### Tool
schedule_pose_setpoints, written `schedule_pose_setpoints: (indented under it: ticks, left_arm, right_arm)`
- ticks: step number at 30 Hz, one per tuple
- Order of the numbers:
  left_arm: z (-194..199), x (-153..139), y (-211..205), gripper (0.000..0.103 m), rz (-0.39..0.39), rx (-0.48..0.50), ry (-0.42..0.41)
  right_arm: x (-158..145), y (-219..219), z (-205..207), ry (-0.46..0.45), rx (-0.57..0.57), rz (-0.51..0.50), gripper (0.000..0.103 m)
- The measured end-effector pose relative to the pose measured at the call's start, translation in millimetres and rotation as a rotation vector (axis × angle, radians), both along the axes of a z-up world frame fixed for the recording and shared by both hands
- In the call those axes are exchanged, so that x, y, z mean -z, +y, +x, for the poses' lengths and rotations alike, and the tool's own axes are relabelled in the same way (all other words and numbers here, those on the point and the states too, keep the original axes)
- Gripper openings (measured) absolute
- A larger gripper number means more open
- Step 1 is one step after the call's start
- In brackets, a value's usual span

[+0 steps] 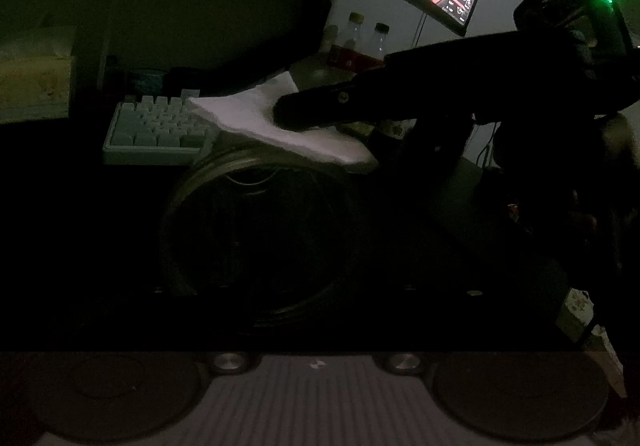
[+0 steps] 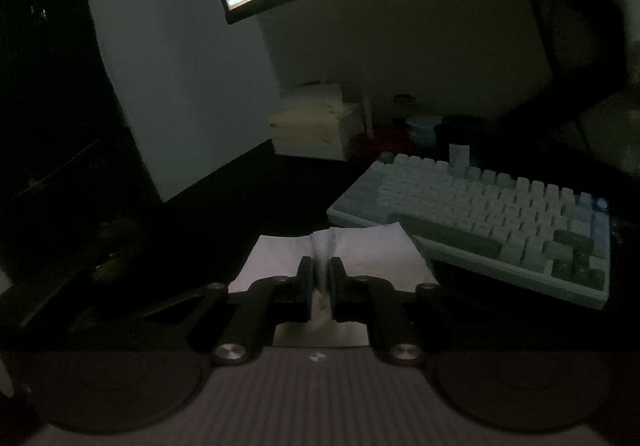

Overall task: Clean container
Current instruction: 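Wipe the jar's outer wall with the tissue in the right gripper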

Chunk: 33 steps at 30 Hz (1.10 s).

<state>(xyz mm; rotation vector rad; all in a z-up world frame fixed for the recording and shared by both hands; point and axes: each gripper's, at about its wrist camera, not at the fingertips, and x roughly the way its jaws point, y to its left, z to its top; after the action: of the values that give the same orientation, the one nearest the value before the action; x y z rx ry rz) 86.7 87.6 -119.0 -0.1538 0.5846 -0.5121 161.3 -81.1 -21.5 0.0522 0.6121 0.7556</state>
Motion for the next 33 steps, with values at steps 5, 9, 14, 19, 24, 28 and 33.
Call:
schedule_pose_setpoints:
  ticks: [5,9,14,19,24,28,33]
  left_arm:
    - [-2,0,-4,0.048,-0.003,-0.008,0.001]
    - [-2,0,-5,0.049,-0.002,-0.007,0.0]
    - [-1,0,-6,0.05,-0.002,-0.007,-0.002]
    - [-1,0,-5,0.05,0.0,-0.008,-0.002]
    - [-1,-1,-6,0.05,0.001,-0.008,0.0]
    - [1,-3,-5,0.05,-0.002,-0.005,0.002]
    - [-1,-2,-9,0.05,0.003,-0.013,-0.001]
  right_arm:
    - [0,3,-2,-0.013,0.004,-0.012,0.011]
    - [0,5,-4,0.006,-0.016,0.014,0.011]
    - [-3,6,-6,0.048,-0.075,0.059,0.011]
    - [-2,2,0,0.074,-0.121,0.081,0.01]
    - [0,-5,12,0.041,-0.013,0.012,0.01]
    - [2,-8,13,0.042,0.006,0.011,0.01]
    - [1,-5,8,0.039,-0.011,0.015,0.01]
